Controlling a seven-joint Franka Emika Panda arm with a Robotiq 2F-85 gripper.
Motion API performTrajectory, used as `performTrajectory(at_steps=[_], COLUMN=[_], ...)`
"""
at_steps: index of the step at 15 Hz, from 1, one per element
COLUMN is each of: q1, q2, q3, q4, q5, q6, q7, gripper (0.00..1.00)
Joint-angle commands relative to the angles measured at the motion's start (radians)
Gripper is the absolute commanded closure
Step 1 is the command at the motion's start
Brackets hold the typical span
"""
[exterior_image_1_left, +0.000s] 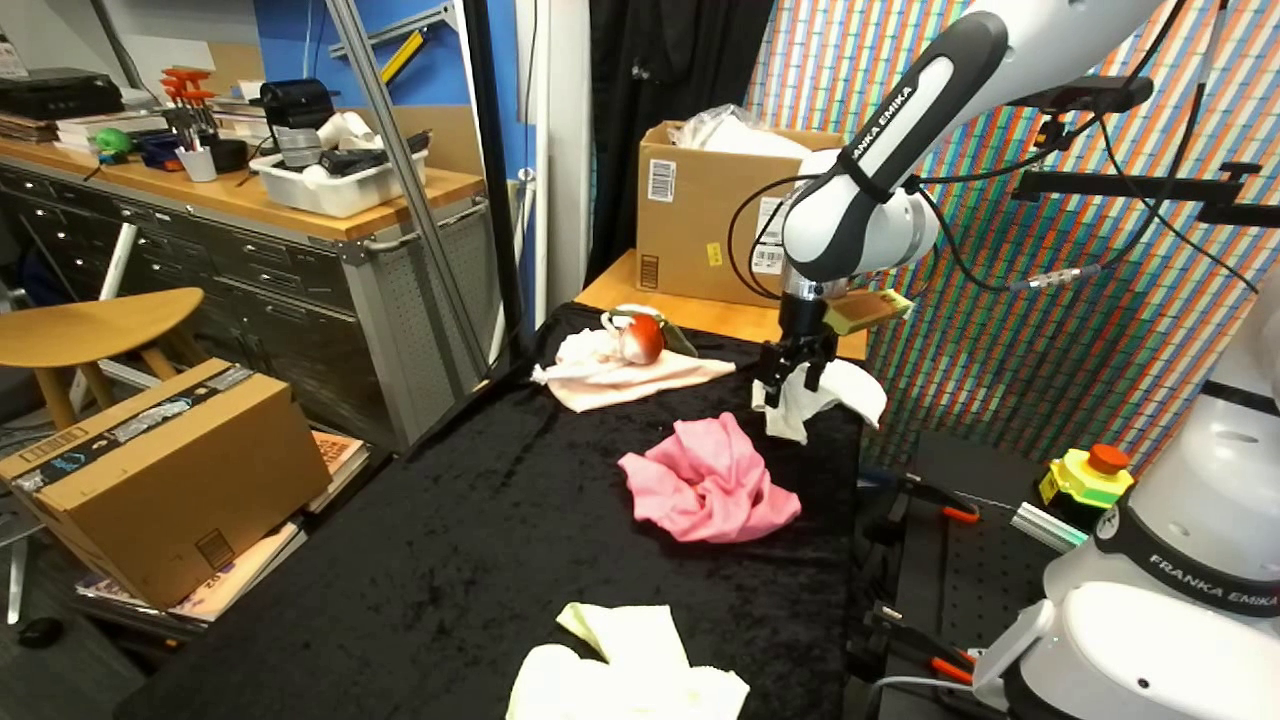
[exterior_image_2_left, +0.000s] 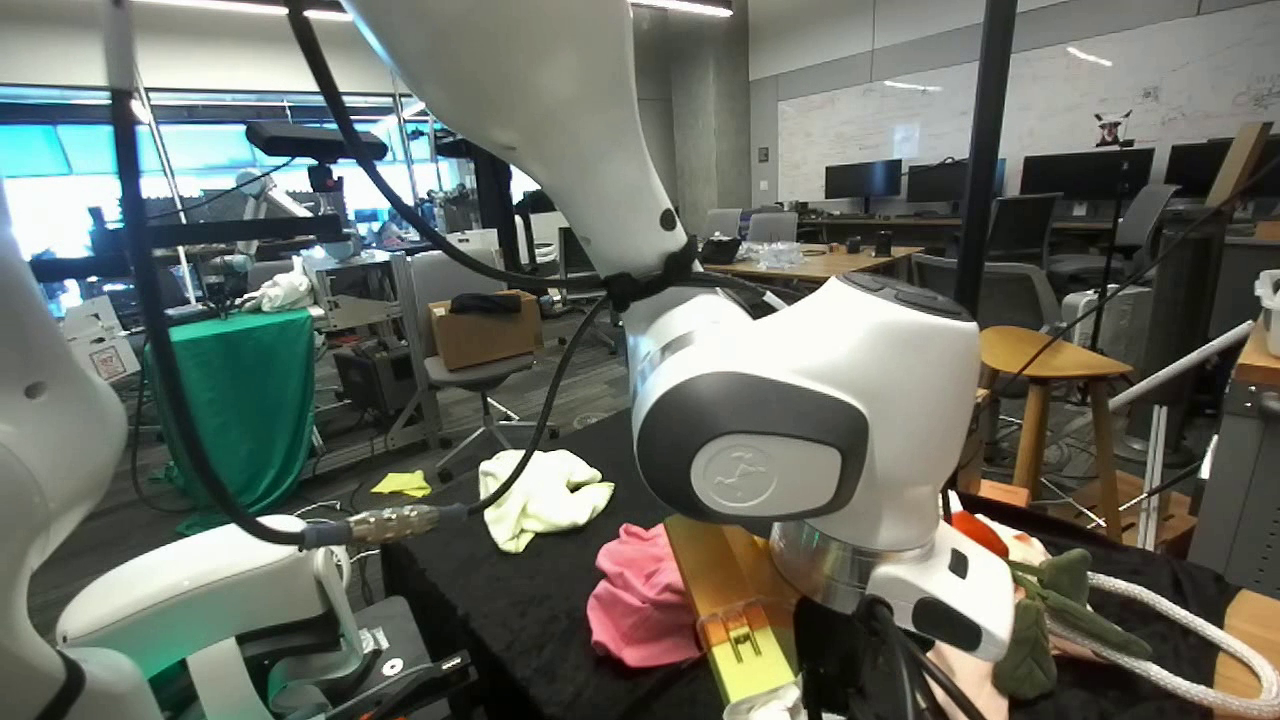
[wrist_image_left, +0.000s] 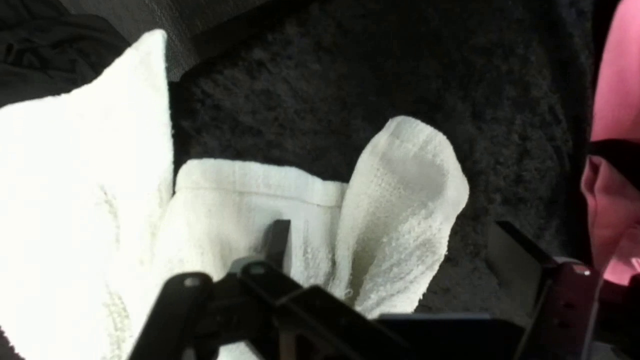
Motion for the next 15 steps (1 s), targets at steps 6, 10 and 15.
performTrajectory(at_steps=[6,10,15], q1=[-0.005,0.02,0.053], q2=[0.041,0.067,0.087], q3=[-0.026,-0.066,-0.11], q4=[-0.006,-0.004,0.0], q5=[-0.096,-0.199,-0.278], q6=[0.225,0.283,0.298], q7=[0.131,0.246,0.332], gripper=[0.0,0.0,0.2])
